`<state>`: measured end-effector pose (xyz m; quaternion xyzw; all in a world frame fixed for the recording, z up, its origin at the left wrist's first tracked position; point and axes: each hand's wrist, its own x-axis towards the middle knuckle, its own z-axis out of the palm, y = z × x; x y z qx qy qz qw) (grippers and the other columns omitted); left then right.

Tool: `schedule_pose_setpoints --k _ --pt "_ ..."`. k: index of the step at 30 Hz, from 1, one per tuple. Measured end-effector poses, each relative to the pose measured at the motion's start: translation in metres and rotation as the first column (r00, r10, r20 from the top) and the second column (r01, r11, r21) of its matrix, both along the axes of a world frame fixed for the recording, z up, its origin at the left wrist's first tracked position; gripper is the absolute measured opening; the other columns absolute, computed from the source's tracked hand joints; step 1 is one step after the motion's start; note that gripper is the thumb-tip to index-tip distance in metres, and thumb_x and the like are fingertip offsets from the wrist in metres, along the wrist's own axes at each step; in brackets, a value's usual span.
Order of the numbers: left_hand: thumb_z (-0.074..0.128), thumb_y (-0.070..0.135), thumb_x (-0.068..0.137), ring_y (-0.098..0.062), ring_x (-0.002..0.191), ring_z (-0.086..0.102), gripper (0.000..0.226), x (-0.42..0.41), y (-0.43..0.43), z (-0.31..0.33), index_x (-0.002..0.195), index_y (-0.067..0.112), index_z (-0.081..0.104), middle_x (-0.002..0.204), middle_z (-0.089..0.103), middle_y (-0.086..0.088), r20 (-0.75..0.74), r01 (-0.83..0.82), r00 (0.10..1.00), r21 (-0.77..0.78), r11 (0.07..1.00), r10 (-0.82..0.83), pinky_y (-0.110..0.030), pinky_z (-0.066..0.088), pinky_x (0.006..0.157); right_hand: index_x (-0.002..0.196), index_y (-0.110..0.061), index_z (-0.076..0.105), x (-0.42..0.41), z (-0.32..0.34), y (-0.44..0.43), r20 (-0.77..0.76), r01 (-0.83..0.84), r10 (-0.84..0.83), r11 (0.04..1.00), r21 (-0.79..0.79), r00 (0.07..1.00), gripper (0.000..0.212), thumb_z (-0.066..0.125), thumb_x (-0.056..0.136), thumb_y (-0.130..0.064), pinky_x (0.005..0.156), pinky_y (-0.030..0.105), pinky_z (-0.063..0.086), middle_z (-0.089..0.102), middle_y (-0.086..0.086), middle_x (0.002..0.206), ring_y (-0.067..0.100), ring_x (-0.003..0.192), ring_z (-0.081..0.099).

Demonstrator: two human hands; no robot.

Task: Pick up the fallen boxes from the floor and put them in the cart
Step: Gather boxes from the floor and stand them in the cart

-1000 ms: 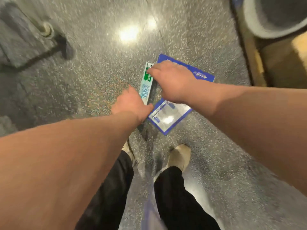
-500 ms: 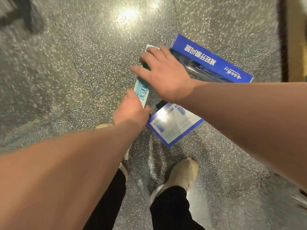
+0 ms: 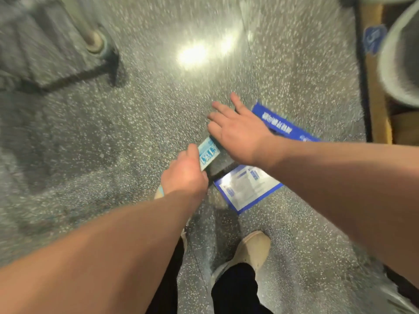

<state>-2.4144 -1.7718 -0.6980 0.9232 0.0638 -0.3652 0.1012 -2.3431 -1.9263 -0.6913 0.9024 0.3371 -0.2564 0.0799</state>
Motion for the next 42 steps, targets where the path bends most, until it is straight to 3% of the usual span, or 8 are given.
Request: schedule_pose_setpoints --k 3,5,13,17,21,26,30,42 --pt "0.064 0.030 0.090 -0.031 0.104 0.061 0.031 0.029 0.015 0.086 0.109 0.025 0.040 0.110 0.058 -0.002 0.073 0.065 0.995 -0.008 0.998 -0.064 -0.040 0.042 0.079 0.129 -0.014 0.047 0.024 0.089 0.006 -0.029 0.022 -0.022 1.000 0.015 0.999 0.034 0.040 0.096 -0.011 0.119 0.052 0.019 0.058 0.010 0.133 0.031 0.135 0.047" --pt "0.064 0.031 0.091 -0.029 0.105 0.061 0.032 0.054 0.024 0.159 0.113 0.027 0.041 0.112 0.059 -0.001 0.108 0.124 0.987 -0.026 0.992 -0.120 -0.039 0.039 0.078 0.114 -0.017 0.053 0.042 0.167 0.008 0.039 0.029 -0.031 0.997 0.069 0.999 0.023 0.060 0.091 -0.016 0.096 0.045 0.038 0.065 0.006 0.110 0.030 0.107 0.060" --pt "0.061 0.038 0.092 -0.030 0.113 0.061 0.029 0.114 0.073 0.512 0.115 0.028 0.046 0.122 0.063 -0.003 0.312 0.277 0.921 -0.102 0.955 -0.234 -0.039 0.047 0.086 0.090 -0.025 0.065 0.081 0.524 0.027 0.309 -0.038 0.024 0.998 0.041 0.951 0.032 0.082 0.070 -0.043 0.057 0.036 0.043 0.064 -0.004 0.074 0.025 0.065 0.065" --pt "0.062 0.042 0.092 -0.034 0.117 0.060 0.037 0.111 0.111 0.654 0.119 0.024 0.046 0.127 0.061 -0.007 0.470 0.281 0.854 -0.051 0.958 -0.225 -0.041 0.047 0.088 0.103 -0.028 0.066 0.093 0.668 0.059 0.412 -0.095 0.064 0.994 0.055 0.909 0.047 0.076 0.066 -0.055 0.064 0.036 0.048 0.069 -0.007 0.087 0.022 0.077 0.069" --pt "0.064 0.038 0.090 -0.034 0.110 0.062 0.034 0.111 0.158 0.746 0.114 0.023 0.046 0.121 0.062 -0.006 0.562 0.229 0.808 -0.026 0.973 -0.176 -0.041 0.047 0.083 0.134 -0.031 0.049 0.104 0.764 0.106 0.463 -0.207 0.159 0.977 0.056 0.872 0.050 0.055 0.093 -0.058 0.087 0.038 0.040 0.061 -0.008 0.126 0.022 0.115 0.059" --pt "0.065 0.035 0.089 -0.024 0.087 0.060 0.028 0.158 0.236 0.805 0.093 0.027 0.039 0.095 0.058 0.003 0.609 0.240 0.769 0.006 0.971 -0.194 -0.036 0.047 0.069 0.132 -0.031 0.045 0.147 0.811 0.175 0.528 -0.209 0.104 0.967 0.143 0.843 0.049 0.055 0.093 -0.059 0.089 0.038 0.039 0.059 -0.008 0.130 0.021 0.119 0.056" --pt "0.065 0.038 0.089 -0.026 0.095 0.060 0.030 0.217 0.310 0.806 0.098 0.026 0.039 0.107 0.060 0.000 0.587 0.258 0.771 0.067 0.964 -0.247 -0.037 0.044 0.072 0.129 -0.028 0.047 0.197 0.806 0.247 0.524 -0.152 0.031 0.970 0.189 0.851 0.048 0.056 0.093 -0.058 0.092 0.041 0.040 0.061 -0.004 0.128 0.023 0.121 0.056" --pt "0.073 0.029 0.080 -0.027 0.109 0.056 0.041 0.333 0.448 0.621 0.107 0.020 0.044 0.113 0.051 -0.001 0.386 0.272 0.895 -0.075 0.959 -0.224 -0.042 0.049 0.085 0.122 -0.023 0.050 0.293 0.625 0.384 0.179 0.035 -0.064 0.986 0.164 0.982 0.037 0.058 0.095 -0.047 0.093 0.039 0.037 0.062 0.001 0.128 0.027 0.122 0.056"
